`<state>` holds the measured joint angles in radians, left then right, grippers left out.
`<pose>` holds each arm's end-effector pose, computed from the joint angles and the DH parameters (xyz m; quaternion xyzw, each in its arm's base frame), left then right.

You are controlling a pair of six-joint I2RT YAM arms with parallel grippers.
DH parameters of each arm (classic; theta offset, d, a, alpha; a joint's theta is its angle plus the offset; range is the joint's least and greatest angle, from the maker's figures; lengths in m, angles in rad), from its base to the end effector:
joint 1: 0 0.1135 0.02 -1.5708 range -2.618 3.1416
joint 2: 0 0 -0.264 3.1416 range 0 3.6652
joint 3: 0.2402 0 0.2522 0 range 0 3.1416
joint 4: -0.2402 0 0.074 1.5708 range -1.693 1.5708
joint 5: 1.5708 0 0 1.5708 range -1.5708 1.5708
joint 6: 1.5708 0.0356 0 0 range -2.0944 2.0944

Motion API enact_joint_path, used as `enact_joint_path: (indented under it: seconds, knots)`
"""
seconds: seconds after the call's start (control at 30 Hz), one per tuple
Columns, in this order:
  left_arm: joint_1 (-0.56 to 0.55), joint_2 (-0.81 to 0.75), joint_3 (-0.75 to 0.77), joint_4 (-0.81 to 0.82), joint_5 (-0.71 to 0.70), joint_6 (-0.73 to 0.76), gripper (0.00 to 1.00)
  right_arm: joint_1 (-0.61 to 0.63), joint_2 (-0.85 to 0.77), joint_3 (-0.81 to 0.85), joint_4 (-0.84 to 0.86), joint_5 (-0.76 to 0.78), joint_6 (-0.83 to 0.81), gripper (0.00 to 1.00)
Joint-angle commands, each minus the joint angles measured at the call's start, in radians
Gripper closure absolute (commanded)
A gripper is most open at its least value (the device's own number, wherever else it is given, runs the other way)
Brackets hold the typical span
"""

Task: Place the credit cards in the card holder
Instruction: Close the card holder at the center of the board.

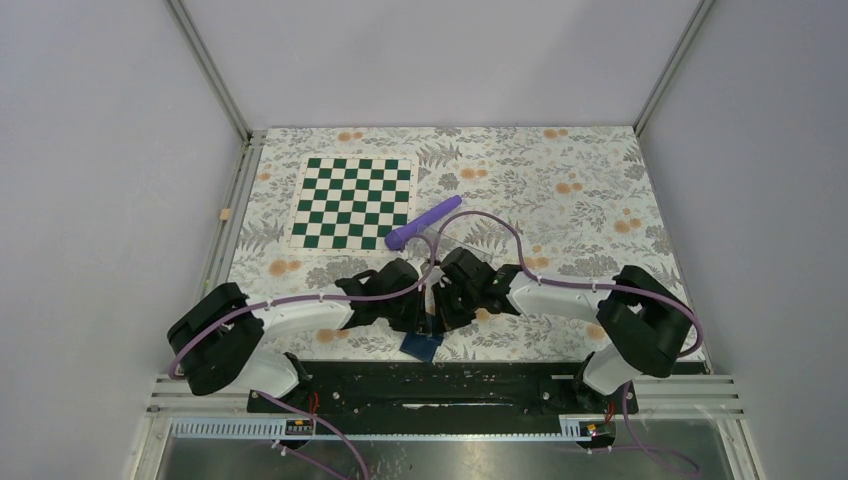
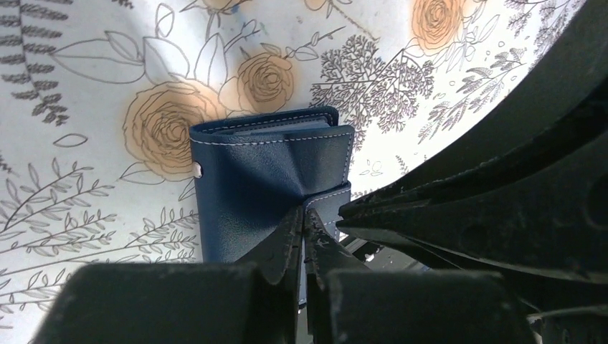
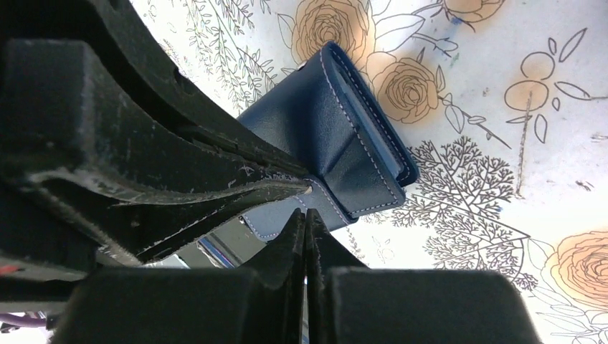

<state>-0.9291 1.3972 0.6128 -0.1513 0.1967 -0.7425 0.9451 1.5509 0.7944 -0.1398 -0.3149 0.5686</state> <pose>0.1469 -0.2083 0.1553 0.1186 0.9384 -0.2931 0.1392 0.1676 0.2508 0.1687 -0.2254 0.9058 0.3320 0.1360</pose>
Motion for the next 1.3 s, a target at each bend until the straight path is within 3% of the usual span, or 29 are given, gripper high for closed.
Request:
enact_joint_path:
  seconds: [0.0,0.53,1.07,1.27]
  knots:
    - [-0.016,-0.009,0.006,-0.121,-0.068,0.092,1.0,0.031,0.051,0.044,0.005,0.004,-0.014,1.0]
    - [-0.017,-0.015,-0.012,-0.098,-0.072,0.064,1.0,0.072,0.152,0.05,0.021,-0.011,0.012,1.0]
    - [-0.018,-0.006,-0.025,-0.099,-0.089,0.058,1.0,0.082,0.038,-0.016,0.031,-0.034,0.034,1.0]
    - [-0.017,-0.01,-0.025,-0.1,-0.091,0.058,1.0,0.086,0.095,0.006,0.007,-0.024,0.029,1.0]
